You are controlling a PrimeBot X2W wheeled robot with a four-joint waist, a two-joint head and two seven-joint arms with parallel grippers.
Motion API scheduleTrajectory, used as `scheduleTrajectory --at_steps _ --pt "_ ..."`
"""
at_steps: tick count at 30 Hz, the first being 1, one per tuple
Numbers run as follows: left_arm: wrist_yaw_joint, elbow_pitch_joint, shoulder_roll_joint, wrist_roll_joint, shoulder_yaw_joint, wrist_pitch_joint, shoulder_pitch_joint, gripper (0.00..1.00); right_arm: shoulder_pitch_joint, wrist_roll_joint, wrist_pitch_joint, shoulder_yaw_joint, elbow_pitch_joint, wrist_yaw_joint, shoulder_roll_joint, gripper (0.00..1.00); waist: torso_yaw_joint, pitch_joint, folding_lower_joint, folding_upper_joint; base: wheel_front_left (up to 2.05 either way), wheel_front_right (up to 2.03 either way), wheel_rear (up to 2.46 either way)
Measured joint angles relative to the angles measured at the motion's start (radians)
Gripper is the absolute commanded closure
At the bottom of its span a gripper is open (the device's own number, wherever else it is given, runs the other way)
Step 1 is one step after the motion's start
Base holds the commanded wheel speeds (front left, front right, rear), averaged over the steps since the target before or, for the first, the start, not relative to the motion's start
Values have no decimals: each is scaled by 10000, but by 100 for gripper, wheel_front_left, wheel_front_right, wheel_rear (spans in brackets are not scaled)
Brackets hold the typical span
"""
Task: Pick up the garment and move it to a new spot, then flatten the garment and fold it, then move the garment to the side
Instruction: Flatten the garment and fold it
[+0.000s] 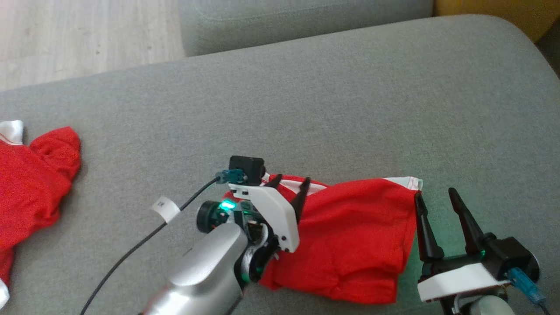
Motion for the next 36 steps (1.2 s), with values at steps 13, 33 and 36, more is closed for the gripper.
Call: scheduleTrajectory --at_steps 13,33,36 --pt "600 2577 -2 -525 -305 -1074 -883 7 -81 -86 0 -130 6 0 -2 0 -92 306 1 0 0 0 0" --pt "451 4052 -10 -2631 -2123 -1540 -1721 100 -149 -188 0 188 211 0 -2 0 -865 116 -1 0 0 0 0" --pt "270 4309 -6 -2629 -2232 -2180 -1828 100 -148 -188 0 198 221 0 -2 0 -1028 26 0 0 0 0 0"
